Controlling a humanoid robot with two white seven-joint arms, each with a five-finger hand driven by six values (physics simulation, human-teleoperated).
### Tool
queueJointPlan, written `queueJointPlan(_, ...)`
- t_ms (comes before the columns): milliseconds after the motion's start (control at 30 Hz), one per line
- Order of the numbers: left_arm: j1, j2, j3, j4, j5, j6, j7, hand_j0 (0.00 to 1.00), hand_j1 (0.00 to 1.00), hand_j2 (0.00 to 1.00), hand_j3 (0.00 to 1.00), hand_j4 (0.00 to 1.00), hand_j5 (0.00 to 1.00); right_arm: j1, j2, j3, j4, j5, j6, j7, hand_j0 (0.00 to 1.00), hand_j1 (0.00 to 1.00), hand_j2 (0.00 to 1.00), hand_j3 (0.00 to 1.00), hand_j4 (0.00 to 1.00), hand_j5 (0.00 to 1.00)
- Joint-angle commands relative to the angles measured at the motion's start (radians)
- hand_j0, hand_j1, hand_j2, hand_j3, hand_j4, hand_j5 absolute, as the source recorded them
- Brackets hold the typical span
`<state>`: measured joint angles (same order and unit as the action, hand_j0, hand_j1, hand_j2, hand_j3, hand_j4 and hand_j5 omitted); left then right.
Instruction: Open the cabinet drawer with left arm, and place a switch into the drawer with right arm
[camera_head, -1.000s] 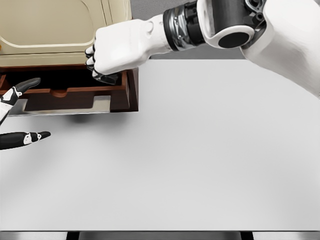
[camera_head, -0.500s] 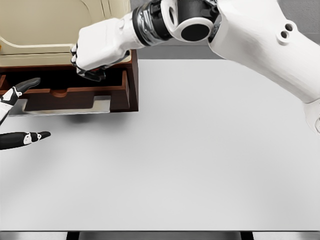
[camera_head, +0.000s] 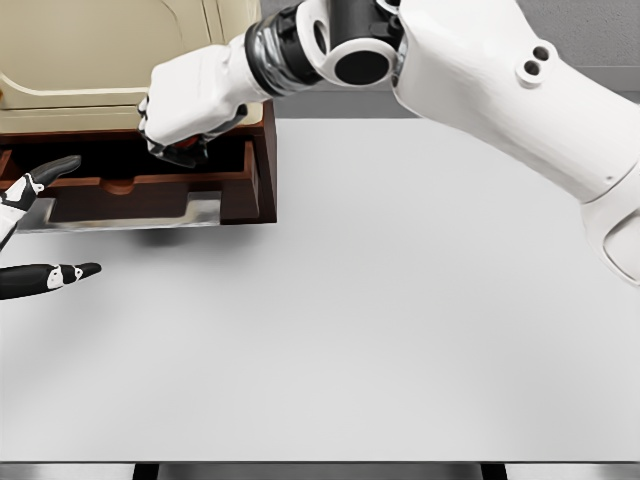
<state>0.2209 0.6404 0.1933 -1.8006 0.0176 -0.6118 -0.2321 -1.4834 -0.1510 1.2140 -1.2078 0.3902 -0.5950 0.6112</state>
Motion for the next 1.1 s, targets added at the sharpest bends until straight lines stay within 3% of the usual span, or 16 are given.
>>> queueJointPlan(0, 0.0, 0.001, 0.0, 0.0, 0.007, 0.001, 0.0, 1.0, 1.0, 1.0, 1.0, 1.0, 1.0, 0.0, 0.008, 0.004, 0.014, -0.002, 0.001, 0.0, 0.33, 0.33, 0.33, 0.33, 0.33, 0.33)
queueJointPlan(367, 0.0, -0.005, 0.0, 0.0, 0.007, 0.001, -0.007, 1.0, 1.0, 1.0, 1.0, 1.0, 1.0, -0.012, 0.036, 0.019, 0.043, -0.002, 0.003, 0.0, 0.37, 0.37, 0.37, 0.37, 0.37, 0.37)
queueJointPlan(400, 0.0, -0.005, 0.0, 0.0, 0.007, 0.001, -0.007, 1.0, 1.0, 1.0, 1.0, 1.0, 1.0, -0.012, 0.036, 0.021, 0.048, -0.001, 0.004, 0.0, 0.43, 0.43, 0.43, 0.43, 0.43, 0.43)
queueJointPlan(433, 0.0, -0.005, 0.0, 0.0, 0.007, 0.001, -0.007, 1.0, 1.0, 1.0, 1.0, 1.0, 1.0, -0.012, 0.044, 0.035, 0.062, 0.007, 0.006, 0.0, 0.96, 0.96, 0.96, 0.96, 0.96, 0.96)
queueJointPlan(467, 0.0, -0.005, 0.0, 0.0, 0.007, 0.001, -0.007, 1.0, 1.0, 1.0, 1.0, 1.0, 1.0, -0.021, 0.044, 0.038, 0.065, 0.009, 0.006, 0.0, 1.0, 1.0, 1.0, 1.0, 1.0, 1.0)
queueJointPlan(700, 0.0, -0.005, 0.0, 0.0, 0.007, 0.001, -0.01, 1.0, 1.0, 1.0, 1.0, 1.0, 1.0, -0.029, 0.034, 0.033, 0.034, 0.006, 0.003, 0.0, 1.0, 1.0, 1.0, 1.0, 1.0, 1.0)
queueJointPlan(733, 0.0, -0.005, 0.0, 0.0, 0.007, 0.001, -0.01, 1.0, 1.0, 1.0, 1.0, 1.0, 1.0, -0.029, -0.002, 0.026, -0.03, 0.002, 0.001, 0.0, 1.0, 1.0, 1.0, 1.0, 1.0, 1.0)
queueJointPlan(800, 0.0, -0.005, 0.0, 0.0, 0.007, 0.001, -0.01, 1.0, 1.0, 1.0, 1.0, 1.0, 1.0, -0.009, -0.168, -0.017, -0.303, 0.001, 0.001, 0.0, 1.0, 1.0, 1.0, 1.0, 1.0, 1.0)
queueJointPlan(833, 0.0, -0.005, 0.0, 0.0, 0.007, 0.001, -0.01, 1.0, 1.0, 1.0, 1.0, 1.0, 1.0, 0.034, -0.304, -0.076, -0.464, -0.001, 0.001, 0.0, 1.0, 1.0, 1.0, 1.0, 1.0, 1.0)
queueJointPlan(867, 0.0, -0.007, 0.0, 0.0, 0.007, 0.001, -0.01, 1.0, 1.0, 1.0, 1.0, 1.0, 1.0, 0.105, -0.43, -0.166, -0.562, -0.004, -0.008, 0.0, 1.0, 1.0, 1.0, 1.0, 1.0, 1.0)
queueJointPlan(967, 0.0, -0.005, 0.0, 0.0, 0.007, 0.001, -0.01, 1.0, 1.0, 1.0, 1.0, 1.0, 1.0, 0.316, -0.633, -0.405, -0.561, -0.004, -0.016, 0.0, 1.0, 1.0, 1.0, 1.0, 1.0, 1.0)
queueJointPlan(1033, 0.0, -0.005, 0.0, 0.0, 0.007, 0.001, -0.012, 1.0, 1.0, 1.0, 1.0, 1.0, 1.0, 0.457, -0.717, -0.577, -0.559, -0.002, -0.016, 0.0, 1.0, 1.0, 1.0, 1.0, 1.0, 1.0)
queueJointPlan(1067, 0.0, -0.007, 0.0, 0.0, 0.007, 0.001, -0.012, 1.0, 1.0, 1.0, 1.0, 1.0, 1.0, 0.494, -0.719, -0.622, -0.559, -0.001, -0.016, 0.0, 1.0, 1.0, 1.0, 1.0, 1.0, 1.0)
